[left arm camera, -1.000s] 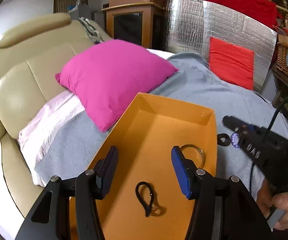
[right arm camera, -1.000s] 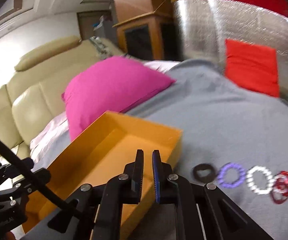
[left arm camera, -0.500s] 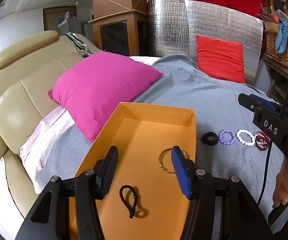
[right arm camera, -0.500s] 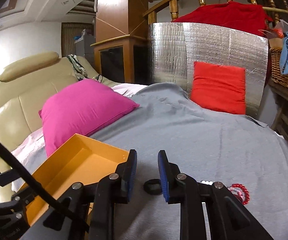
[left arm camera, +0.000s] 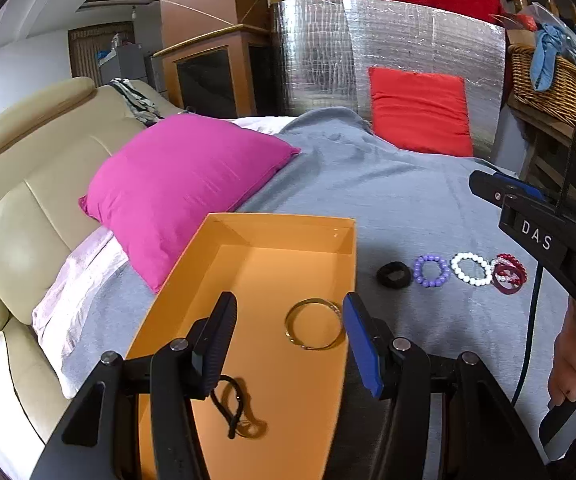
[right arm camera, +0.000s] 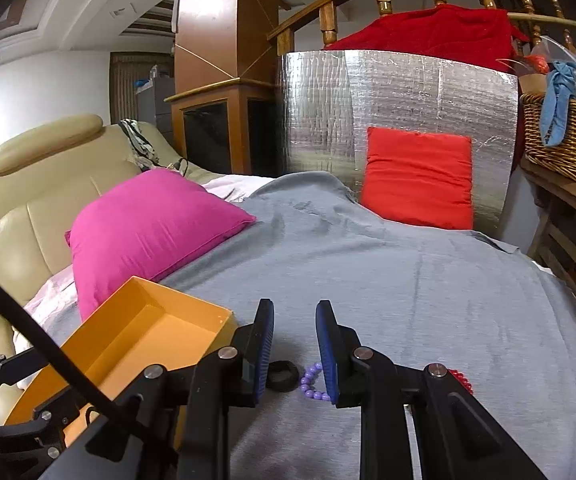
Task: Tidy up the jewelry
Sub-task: 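Open both grippers to drop the cord loop and bangle into the box, then move the right gripper to the maroon ring and grasp it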
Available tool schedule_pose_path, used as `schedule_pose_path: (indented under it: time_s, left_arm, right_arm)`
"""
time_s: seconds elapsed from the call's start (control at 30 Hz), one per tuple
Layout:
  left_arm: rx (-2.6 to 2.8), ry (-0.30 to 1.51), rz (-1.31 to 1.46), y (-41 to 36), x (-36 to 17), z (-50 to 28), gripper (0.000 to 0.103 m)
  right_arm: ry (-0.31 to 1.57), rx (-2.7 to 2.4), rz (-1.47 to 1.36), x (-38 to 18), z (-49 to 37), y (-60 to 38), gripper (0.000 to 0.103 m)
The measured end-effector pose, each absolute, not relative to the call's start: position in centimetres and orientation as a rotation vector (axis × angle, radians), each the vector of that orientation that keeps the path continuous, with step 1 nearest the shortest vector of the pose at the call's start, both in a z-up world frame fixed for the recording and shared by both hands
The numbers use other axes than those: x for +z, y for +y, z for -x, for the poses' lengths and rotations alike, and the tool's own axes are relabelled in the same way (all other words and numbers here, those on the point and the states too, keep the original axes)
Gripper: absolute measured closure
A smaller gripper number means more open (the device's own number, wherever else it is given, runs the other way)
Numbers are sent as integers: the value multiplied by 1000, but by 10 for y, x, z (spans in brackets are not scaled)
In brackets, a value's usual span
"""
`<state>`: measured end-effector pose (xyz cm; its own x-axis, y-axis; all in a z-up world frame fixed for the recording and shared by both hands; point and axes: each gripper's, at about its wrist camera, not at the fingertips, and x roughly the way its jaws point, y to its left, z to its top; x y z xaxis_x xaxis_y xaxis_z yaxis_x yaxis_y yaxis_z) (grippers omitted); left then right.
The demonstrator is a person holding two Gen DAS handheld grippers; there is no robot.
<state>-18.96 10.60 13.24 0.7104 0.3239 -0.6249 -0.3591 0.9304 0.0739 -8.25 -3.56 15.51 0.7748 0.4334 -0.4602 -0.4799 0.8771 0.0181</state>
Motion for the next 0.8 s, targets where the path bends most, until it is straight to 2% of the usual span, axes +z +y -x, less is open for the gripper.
schedule_pose_path:
  time_s: [0.43, 0.57, 0.63, 0.8]
  left_arm:
    - [327, 683, 32, 81, 136, 177, 47]
    - [292, 705, 22, 73, 135, 169, 47]
    - [268, 717, 13, 67, 133, 165, 47]
    - [178, 775, -4, 45, 122, 153, 45]
  right_arm:
    - [476, 465, 107, 156, 76, -53, 78]
    - [524, 470, 54, 151, 58, -75, 64]
    - [566, 458, 1, 148, 41, -96, 60]
    - [747, 425, -283, 125, -14, -187, 60]
